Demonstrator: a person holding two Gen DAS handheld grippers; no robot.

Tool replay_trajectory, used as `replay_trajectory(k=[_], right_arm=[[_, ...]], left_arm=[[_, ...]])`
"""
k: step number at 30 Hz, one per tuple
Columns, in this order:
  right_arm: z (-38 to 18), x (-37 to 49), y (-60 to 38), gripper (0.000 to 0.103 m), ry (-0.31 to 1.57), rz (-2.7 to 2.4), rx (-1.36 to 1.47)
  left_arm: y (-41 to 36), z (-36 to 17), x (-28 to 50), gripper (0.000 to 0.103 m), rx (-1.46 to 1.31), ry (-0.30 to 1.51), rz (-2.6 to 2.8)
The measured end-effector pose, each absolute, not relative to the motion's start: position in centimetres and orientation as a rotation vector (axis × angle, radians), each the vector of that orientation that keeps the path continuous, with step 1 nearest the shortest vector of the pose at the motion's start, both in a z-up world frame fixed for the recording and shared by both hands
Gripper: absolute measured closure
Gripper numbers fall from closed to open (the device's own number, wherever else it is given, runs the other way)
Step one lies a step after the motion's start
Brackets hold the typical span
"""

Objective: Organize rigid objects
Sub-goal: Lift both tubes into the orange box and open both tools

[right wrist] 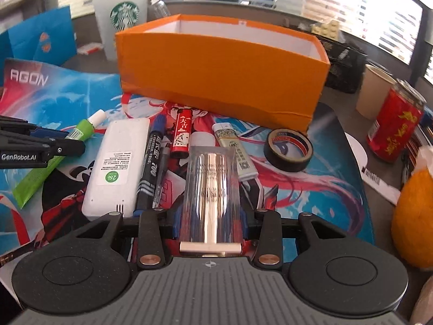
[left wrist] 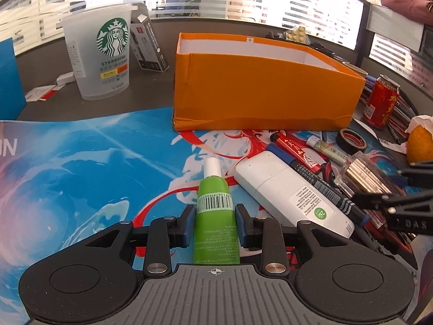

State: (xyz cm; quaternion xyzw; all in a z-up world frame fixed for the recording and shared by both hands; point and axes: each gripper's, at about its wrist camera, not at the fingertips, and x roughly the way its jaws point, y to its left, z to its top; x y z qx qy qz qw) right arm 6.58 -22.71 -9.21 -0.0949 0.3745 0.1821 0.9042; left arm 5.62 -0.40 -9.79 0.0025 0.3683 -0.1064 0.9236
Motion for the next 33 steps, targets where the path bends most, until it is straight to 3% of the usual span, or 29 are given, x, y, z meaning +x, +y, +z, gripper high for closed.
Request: replay_trajectory(k=[12,33], right_arm=[[-8.1,7.8,-22.8,0.068,0.744,0.414,-0.144],[2.6,13.9,-24.2,0.068,0.543,0.387,-0.118]], left_arm=[[1.0,-7.8,6.1,0.074,-0.032,0.728,-0.225],[-1.8,3.0,14.3,0.074,-0.055,0.616,-0.336]])
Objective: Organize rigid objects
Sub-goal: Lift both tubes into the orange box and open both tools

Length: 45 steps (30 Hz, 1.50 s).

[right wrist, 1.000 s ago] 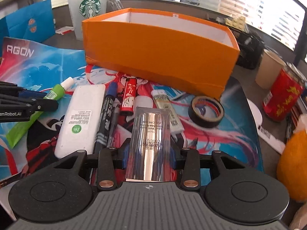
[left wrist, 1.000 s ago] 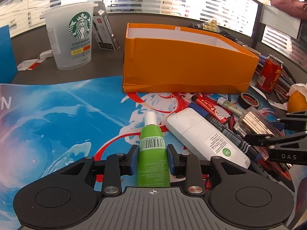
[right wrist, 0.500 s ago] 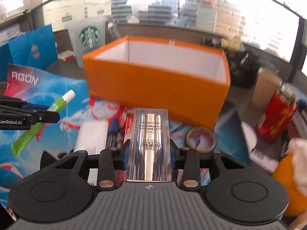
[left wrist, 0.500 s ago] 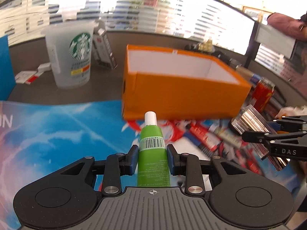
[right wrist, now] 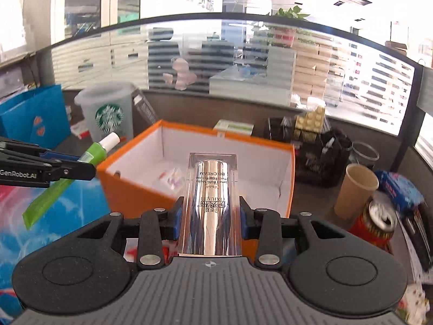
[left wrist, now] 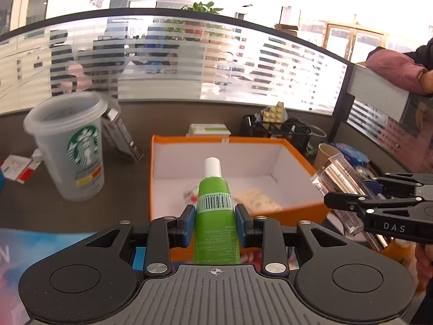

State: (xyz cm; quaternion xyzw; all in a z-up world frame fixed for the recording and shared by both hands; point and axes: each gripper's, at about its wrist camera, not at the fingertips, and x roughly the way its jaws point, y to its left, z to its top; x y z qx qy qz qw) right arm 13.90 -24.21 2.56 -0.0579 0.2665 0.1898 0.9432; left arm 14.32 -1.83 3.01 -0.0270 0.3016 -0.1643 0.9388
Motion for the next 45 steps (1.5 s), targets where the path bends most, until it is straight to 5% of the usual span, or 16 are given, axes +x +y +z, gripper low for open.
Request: replay_trajectory(k=[13,39,43,45], right_arm=[[4.8,23.0,-24.3,0.068,0.573,0.381,-0.036],[-2.0,30.4,-21.8,0.068,0.779,0.324,-0.112],[-2.9,30.9,-21.6,0.068,0.811,0.311,-0.125],[-3.3,31.3,-21.6,0.068,0.831,0.301,-0.14]], left_arm=[[-5.4,3.4,22.9,0.074,-0.079,0.695,-0.343],[-8.2,-3.3,30.4,0.074,-0.065,0.884,-0.272],[-8.8,-4.2,30.8,0.078,-0.043,0.906,-0.263],[-9.1,-4.6,31.0,0.09,-0.035,0.924,-0.269]])
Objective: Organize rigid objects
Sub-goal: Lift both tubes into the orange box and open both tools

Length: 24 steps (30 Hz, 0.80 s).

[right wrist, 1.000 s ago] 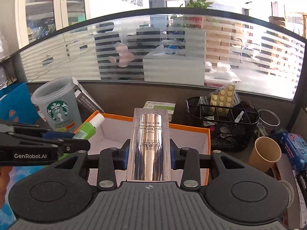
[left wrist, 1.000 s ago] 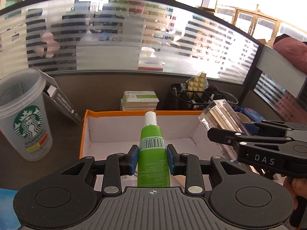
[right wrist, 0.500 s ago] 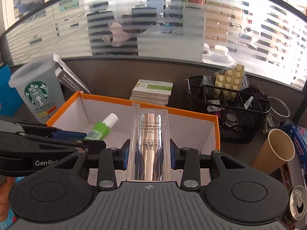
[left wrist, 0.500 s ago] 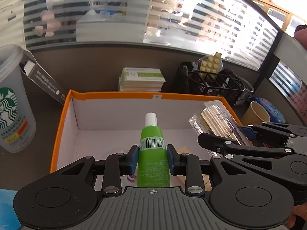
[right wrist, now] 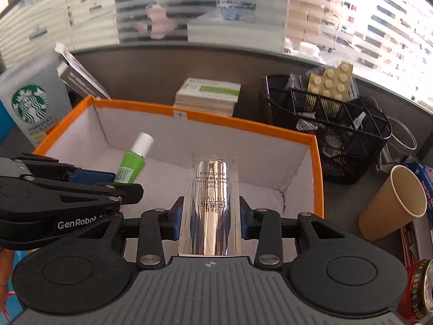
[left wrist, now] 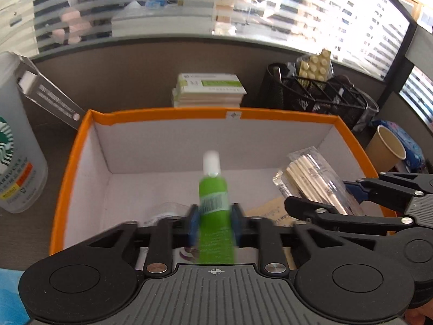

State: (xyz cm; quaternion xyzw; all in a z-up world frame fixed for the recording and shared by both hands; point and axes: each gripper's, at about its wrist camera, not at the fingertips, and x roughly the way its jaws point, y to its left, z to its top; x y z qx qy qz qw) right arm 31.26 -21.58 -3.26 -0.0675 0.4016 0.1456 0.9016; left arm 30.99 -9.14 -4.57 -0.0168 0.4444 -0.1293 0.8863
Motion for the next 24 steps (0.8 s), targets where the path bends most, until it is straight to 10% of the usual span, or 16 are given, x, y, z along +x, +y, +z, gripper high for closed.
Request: replay_trajectory(k=[24], right_arm=[[-6.0,32.8,-21.3,0.058,0.99,0.275,-0.186]], left_arm=[[-9.9,-5.5,30.8,0.089,0.019,0.942,-0.219]])
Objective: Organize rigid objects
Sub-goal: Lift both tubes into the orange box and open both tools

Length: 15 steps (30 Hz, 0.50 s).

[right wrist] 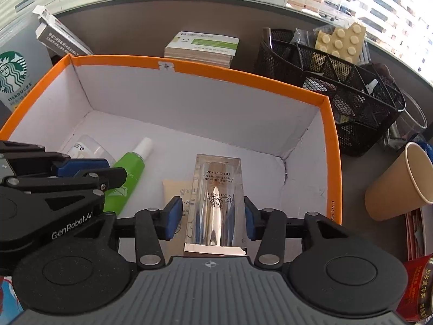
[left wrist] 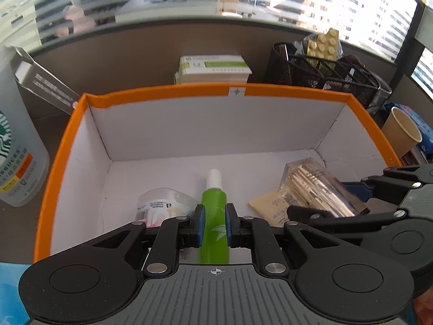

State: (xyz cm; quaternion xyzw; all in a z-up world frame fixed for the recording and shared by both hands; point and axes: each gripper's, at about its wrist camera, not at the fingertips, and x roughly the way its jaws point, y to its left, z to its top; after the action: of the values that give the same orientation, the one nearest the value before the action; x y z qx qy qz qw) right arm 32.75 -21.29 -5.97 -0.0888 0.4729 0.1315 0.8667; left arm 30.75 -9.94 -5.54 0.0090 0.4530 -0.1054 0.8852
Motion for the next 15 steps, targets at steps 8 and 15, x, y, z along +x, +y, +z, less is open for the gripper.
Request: replay_trajectory(k=[8,15], right_arm=[[-4.3,31.6,-21.3,0.049,0.95,0.281,-0.163],[-1.8,29.7,-21.3,0.036,0.896,0.271,-0.17]], left_arm=[[-9.8,-2.2,28.5,0.084,0.051,0.841,-0.202],[-9.4,0.5,26.4,0.08,0.063,0.781,-0.186]])
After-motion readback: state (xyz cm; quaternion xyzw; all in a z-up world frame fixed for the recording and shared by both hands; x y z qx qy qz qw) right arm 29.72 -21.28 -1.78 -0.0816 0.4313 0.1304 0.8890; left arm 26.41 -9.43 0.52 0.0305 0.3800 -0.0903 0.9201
